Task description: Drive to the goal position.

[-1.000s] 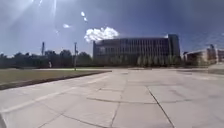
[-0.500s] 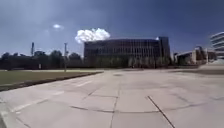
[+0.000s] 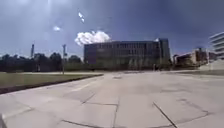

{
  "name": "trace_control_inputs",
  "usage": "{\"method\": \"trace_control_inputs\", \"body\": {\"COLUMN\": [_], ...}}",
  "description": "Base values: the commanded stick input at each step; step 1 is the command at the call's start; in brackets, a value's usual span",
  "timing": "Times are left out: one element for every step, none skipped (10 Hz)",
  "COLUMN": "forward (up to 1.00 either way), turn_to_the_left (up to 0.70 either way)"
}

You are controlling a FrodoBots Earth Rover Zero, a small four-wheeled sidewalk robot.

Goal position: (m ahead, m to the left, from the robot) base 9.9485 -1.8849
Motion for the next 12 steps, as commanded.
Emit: {"method": "trace_control_inputs", "body": {"forward": [0.70,0.70,0.70,0.70,0.70,0.70,0.70,0.70,0.70,0.70,0.70,0.70], "turn_to_the_left": [0.01,0.01,0.01,0.01,0.01,0.01,0.01,0.01,0.01,0.01,0.01,0.01]}}
